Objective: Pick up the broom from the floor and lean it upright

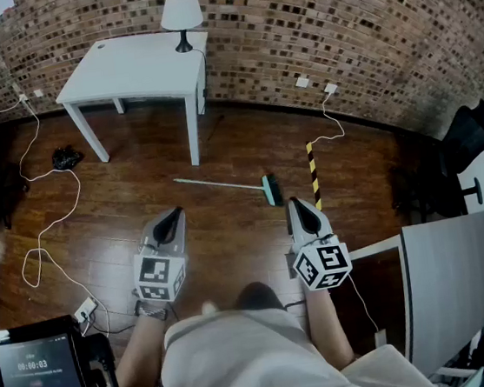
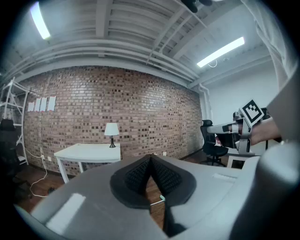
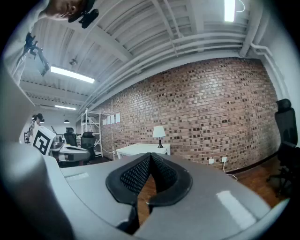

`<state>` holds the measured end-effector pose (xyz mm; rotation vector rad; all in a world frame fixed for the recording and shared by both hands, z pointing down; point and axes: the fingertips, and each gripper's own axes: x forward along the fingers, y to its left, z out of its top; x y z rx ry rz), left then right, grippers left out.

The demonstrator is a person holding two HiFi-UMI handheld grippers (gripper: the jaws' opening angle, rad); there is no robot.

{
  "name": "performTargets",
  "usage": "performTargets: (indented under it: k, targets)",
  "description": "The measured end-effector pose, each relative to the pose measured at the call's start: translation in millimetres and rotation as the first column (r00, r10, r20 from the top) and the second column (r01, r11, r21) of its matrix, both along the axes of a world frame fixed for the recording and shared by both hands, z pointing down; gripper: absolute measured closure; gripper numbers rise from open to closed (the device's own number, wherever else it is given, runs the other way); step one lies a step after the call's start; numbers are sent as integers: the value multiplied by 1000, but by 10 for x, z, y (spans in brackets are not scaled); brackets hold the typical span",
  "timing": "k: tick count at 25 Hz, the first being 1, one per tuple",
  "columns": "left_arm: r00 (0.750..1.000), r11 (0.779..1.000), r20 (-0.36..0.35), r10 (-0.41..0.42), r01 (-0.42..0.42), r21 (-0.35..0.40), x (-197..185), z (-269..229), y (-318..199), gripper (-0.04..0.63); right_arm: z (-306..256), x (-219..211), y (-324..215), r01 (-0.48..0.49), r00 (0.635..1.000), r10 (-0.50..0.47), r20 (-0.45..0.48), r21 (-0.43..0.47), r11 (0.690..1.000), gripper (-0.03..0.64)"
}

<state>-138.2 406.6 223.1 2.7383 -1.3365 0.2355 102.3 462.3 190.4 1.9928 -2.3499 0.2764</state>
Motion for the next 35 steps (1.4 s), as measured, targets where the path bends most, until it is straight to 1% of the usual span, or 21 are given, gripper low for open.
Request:
performTargets:
  k: [7,12,16,20,23,26,31,35]
  targets:
    - [1000,1000,7,1,-1,-8,-23,166,-296,594,199,87,-248,-19,1000,19,-2,-16,1000,604]
    - [1000,1000,14,6,-6,-14,124,192,-677,594,287,186,-687,1,1000,-1,3,-13,1000,604]
    - [999,1000,43,1,-1,6,356,172,-1163,594,371,417,-1265,25,999,-25,26,-5,1000,604]
    - [998,999,50,-32,31,8,632,139,-1699,594,382,708,-1840,64,998,-64,31,-1,998,604]
    - [997,999,53,-50,49,18,903,69,-2143,594,344,994,-2260,74,997,-75,31,2,997,604]
    - [997,999,63,-42,40,35,1222,-26,-2552,594,276,1297,-2667,72,997,-72,24,6,997,604]
    - [996,998,78,-34,30,47,1559,-96,-3048,594,193,1607,-3176,93,995,-93,-39,16,995,604]
    - [996,999,79,-30,28,27,1656,-44,-3250,594,211,1730,-3417,89,995,-88,-39,5,996,604]
